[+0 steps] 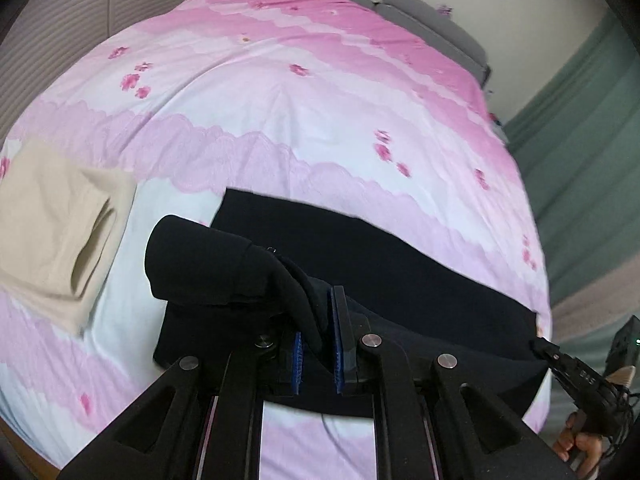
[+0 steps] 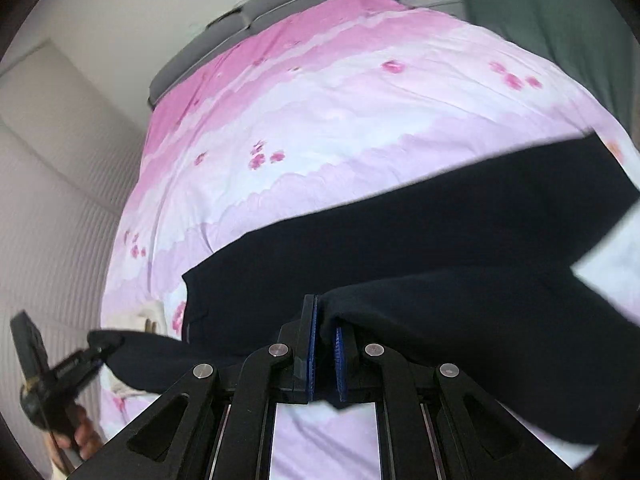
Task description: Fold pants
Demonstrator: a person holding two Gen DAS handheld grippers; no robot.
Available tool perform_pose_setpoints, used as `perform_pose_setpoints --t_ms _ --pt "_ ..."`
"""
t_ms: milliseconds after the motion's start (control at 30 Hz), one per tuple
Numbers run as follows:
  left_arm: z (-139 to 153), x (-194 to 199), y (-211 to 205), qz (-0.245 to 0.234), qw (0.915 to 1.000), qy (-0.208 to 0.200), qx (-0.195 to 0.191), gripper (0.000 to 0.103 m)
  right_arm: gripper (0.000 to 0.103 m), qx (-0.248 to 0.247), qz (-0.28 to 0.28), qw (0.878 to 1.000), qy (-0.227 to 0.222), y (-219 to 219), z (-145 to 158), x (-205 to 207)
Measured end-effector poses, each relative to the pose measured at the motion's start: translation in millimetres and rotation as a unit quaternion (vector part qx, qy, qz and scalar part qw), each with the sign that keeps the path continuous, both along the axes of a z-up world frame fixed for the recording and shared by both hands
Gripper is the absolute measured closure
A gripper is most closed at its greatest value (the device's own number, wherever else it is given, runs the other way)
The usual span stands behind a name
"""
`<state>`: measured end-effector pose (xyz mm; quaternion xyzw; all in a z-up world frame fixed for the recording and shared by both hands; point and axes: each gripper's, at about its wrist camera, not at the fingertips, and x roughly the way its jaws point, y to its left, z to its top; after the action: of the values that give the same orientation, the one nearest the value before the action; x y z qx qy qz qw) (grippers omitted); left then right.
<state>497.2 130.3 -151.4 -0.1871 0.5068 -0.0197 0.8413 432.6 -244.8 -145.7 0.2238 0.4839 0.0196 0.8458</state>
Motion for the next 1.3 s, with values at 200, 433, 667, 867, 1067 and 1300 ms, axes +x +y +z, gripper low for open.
perform_pose_setpoints --t_ms 200,433,667,867,1067,1300 --pt "-46.0 67.8 -11.8 0.022 0.998 0.048 0.034 0.09 0.094 -0.006 0.047 0.998 0.031 9.1 -42.5 87.2" --pt "-106.3 133.5 -13.2 0.027 0.9889 0.128 0.071 0.09 0.094 -0.014 0.083 0.991 0.1 15.2 -108.8 170.8" --pt "-134.0 169.3 -3.6 0.042 0.9778 0.198 0.055 0.079 0.087 -0.036 0.097 0.983 0.153 27.2 -139.4 212.9" --pt "-79.4 174.0 1.6 0.047 0.9898 0.111 0.077 0.02 0.048 0.004 0.094 0.985 0.146 32.4 -124.6 220.1" --pt "-30.2 131.3 -48.1 -0.092 0.9853 0.029 0.141 0.02 0.037 -0.021 0.125 0.99 0.065 51.5 -66.6 188.4" --pt "10.7 42.4 -113.5 -0.233 0.9595 -0.05 0.149 0.02 0.032 -0.076 0.124 0.989 0.011 41.2 -12.2 107.2"
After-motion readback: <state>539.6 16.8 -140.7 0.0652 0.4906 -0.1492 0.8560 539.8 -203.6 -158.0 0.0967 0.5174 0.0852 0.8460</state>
